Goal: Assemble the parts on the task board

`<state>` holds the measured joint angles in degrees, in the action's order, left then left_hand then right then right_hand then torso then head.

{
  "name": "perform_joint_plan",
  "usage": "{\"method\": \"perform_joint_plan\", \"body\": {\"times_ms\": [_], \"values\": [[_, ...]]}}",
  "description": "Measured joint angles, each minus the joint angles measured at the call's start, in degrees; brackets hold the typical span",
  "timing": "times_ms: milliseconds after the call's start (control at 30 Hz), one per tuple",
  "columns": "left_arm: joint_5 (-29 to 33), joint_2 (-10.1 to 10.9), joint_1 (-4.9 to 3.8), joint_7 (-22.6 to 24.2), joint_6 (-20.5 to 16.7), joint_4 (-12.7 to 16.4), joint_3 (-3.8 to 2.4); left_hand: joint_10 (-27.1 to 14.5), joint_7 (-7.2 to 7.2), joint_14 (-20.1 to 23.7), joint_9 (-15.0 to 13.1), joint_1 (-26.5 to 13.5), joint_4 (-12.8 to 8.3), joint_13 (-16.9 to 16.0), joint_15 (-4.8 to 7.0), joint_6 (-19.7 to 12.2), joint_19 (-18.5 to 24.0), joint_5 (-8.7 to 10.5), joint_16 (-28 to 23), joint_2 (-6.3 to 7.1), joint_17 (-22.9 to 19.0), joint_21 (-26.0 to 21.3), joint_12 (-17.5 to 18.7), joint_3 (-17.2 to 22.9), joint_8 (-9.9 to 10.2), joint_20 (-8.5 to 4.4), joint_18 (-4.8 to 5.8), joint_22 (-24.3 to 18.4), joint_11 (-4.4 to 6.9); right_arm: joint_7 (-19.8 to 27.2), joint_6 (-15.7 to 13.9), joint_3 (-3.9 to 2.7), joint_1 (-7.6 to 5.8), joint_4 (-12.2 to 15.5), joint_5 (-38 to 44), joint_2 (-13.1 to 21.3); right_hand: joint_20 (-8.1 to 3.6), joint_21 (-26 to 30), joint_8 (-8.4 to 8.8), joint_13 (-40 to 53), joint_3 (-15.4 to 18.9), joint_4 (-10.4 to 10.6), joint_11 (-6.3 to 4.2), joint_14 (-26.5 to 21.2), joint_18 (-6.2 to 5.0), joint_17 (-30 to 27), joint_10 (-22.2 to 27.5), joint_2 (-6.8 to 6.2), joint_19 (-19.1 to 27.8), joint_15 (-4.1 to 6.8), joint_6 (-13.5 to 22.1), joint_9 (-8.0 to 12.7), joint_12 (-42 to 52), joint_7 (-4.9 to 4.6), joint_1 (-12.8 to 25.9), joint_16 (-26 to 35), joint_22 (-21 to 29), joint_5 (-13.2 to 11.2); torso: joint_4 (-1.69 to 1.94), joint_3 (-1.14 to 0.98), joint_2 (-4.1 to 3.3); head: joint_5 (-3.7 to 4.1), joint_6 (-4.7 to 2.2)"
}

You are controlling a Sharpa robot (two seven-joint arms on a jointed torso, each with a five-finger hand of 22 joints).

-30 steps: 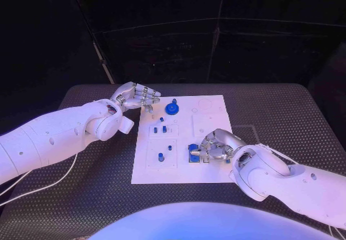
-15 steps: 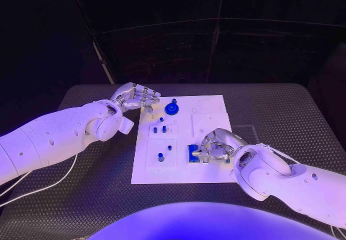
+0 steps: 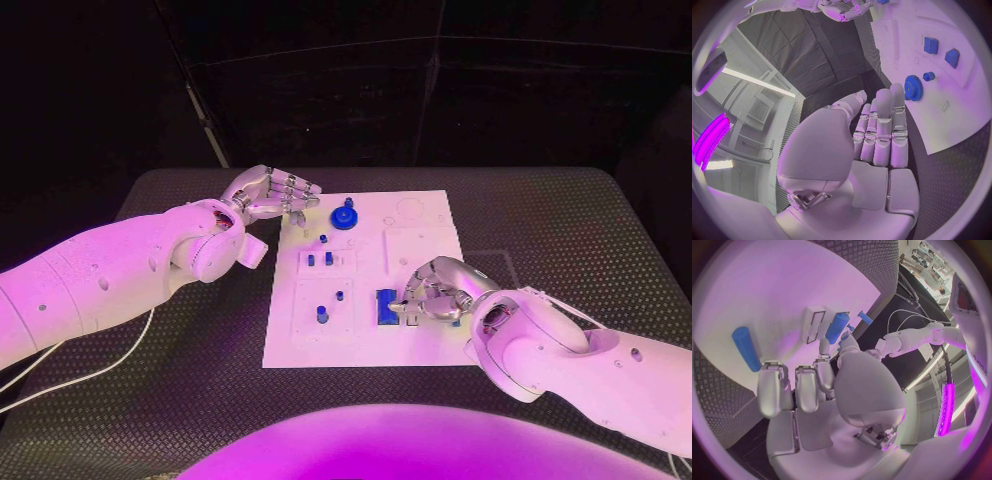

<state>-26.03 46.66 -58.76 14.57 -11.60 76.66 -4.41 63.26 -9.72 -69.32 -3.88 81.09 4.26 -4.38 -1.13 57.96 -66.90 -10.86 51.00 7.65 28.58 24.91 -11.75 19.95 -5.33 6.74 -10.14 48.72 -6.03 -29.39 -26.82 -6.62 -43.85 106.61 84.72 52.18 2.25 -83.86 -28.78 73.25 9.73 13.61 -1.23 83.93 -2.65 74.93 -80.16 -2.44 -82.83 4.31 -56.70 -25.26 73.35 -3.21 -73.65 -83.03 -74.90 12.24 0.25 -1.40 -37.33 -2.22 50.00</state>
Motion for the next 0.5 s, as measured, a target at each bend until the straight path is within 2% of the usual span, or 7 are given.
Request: {"method": "perform_joint_plan", "body": {"times_ms": [67, 100, 167, 233, 300, 367, 500], "values": [[0.0, 0.1, 0.00, 0.0, 0.0, 0.0, 0.00, 0.0, 0.00, 0.0, 0.0, 0.0, 0.0, 0.0, 0.00, 0.0, 0.0, 0.00, 0.0, 0.00, 0.0, 0.0, 0.0, 0.0, 0.0, 0.00, 0.00, 0.0, 0.00, 0.7, -1.0, -0.12, 0.00, 1.5, -0.3, 1.8, 0.00, 0.0, 0.38, -0.3, 0.4, 0.4, 0.01, 0.0, 0.00, 0.0, 0.0, 0.22, 0.0, 0.00, 0.5, 0.1, -0.4, -0.21, 0.2, 0.0, 0.0, 1.8, -0.01, -0.03, 0.00, 0.18, 0.00], [0.0, 0.1, 0.00, 0.0, 0.0, 0.0, 0.00, 0.0, 0.00, 0.0, 0.0, 0.0, 0.0, 0.0, 0.00, 0.0, 0.0, 0.00, 0.0, 0.00, 0.0, 0.0, 0.0, 0.0, 0.0, 0.00, 0.00, 0.0, 0.00, 1.0, -1.3, -0.37, 0.03, 1.9, -0.4, 2.6, 0.00, 0.0, 0.68, -0.4, 0.6, 0.6, 0.15, 0.0, -0.01, 0.0, 0.1, 0.27, 0.0, 0.00, 0.7, 0.2, -0.5, -0.34, 0.3, 0.0, 0.0, 2.4, -0.01, -0.03, 0.00, 0.34, 0.00], [0.0, 0.2, 0.00, 0.0, 0.0, 0.0, 0.00, 0.0, 0.00, 0.0, 0.0, 0.0, 0.0, 0.0, 0.00, 0.0, 0.0, 0.00, 0.0, 0.00, 0.0, 0.0, 0.0, 0.0, 0.0, 0.00, 0.00, 0.0, 0.00, 1.6, -1.8, -1.33, 0.01, 2.7, -0.7, 4.4, 0.00, 0.0, 1.37, -0.9, 1.0, 1.0, 0.65, 0.0, 0.00, 0.0, 0.7, 0.89, 0.0, 0.00, 1.4, 0.6, -1.3, -0.66, 0.3, 0.0, 0.0, 3.2, -0.01, -0.02, 0.01, 0.57, 0.00], [0.0, 0.3, 0.00, 0.0, 0.0, 0.0, 0.00, 0.0, 0.00, 0.0, 0.0, 0.0, 0.0, 0.0, 0.00, 0.0, 0.0, 0.00, 0.0, 0.00, 0.0, -0.1, 0.0, 0.0, 0.0, 0.00, 0.00, 0.0, 0.00, 1.7, -1.7, -1.74, -0.12, 3.0, -0.9, 6.0, 0.45, 0.6, 2.45, -2.4, 1.4, 1.4, 1.28, 0.0, -0.01, 0.0, 1.5, 1.43, 0.5, -0.03, 2.1, 1.1, -2.9, -1.07, 0.6, 0.4, 0.0, 3.4, -0.05, 0.01, 0.03, 0.81, 0.00], [0.0, 0.3, 0.02, 0.0, 0.0, 0.0, 0.00, 0.0, 0.00, 0.0, 0.0, 0.0, 0.0, 0.0, 0.00, 0.0, 0.0, 0.00, 0.0, 0.00, -0.1, -0.2, 0.0, 0.0, 0.0, 0.00, 0.00, 0.0, 0.00, 1.8, -1.1, -1.95, -0.13, 3.0, -1.1, 7.5, 0.63, 0.8, 3.51, -3.3, 1.7, 1.7, 1.36, 0.1, -0.01, 0.0, 2.0, 1.86, 0.6, -0.55, 2.2, 1.6, -4.0, -1.19, 0.2, 0.5, 0.0, 3.4, -0.12, 0.04, 0.05, 1.07, 0.00], [0.0, 0.4, 0.03, 0.0, 0.0, 0.0, 0.00, 0.0, 0.00, 0.0, 0.0, 0.0, 0.0, 0.0, 0.00, 0.0, 0.0, 0.00, 0.0, 0.00, -0.1, -0.2, 0.0, 0.0, 0.0, 0.00, 0.00, 0.0, 0.00, 1.7, -0.5, -2.10, -0.11, 2.9, -1.1, 8.4, 0.63, 0.8, 4.24, -3.5, 1.7, 1.7, 1.44, 0.1, -0.01, 0.0, 2.1, 2.25, 0.6, -0.54, 2.5, 2.1, -4.1, -1.49, -0.2, 0.5, 0.0, 3.2, -0.22, 0.07, 0.09, 1.29, 0.00], [0.0, 0.4, 0.13, 0.0, 0.0, 0.0, 0.00, 0.0, 0.00, 0.0, 0.0, 0.0, 0.0, 0.0, 0.00, 0.0, 0.0, 0.00, 0.0, 0.00, -0.1, -0.2, 0.0, 0.0, 0.0, 0.00, 0.00, 0.0, 0.00, 1.1, 0.8, -2.28, -0.08, 2.9, -1.0, 9.7, 0.75, 0.8, 5.14, -3.5, 1.9, 1.9, 1.44, 0.1, -0.01, 0.0, 2.1, 2.49, 0.8, -0.54, 2.5, 2.6, -4.1, -1.49, -0.4, 0.5, 0.0, 3.2, -0.58, 0.07, 0.13, 1.64, 0.00]]}}
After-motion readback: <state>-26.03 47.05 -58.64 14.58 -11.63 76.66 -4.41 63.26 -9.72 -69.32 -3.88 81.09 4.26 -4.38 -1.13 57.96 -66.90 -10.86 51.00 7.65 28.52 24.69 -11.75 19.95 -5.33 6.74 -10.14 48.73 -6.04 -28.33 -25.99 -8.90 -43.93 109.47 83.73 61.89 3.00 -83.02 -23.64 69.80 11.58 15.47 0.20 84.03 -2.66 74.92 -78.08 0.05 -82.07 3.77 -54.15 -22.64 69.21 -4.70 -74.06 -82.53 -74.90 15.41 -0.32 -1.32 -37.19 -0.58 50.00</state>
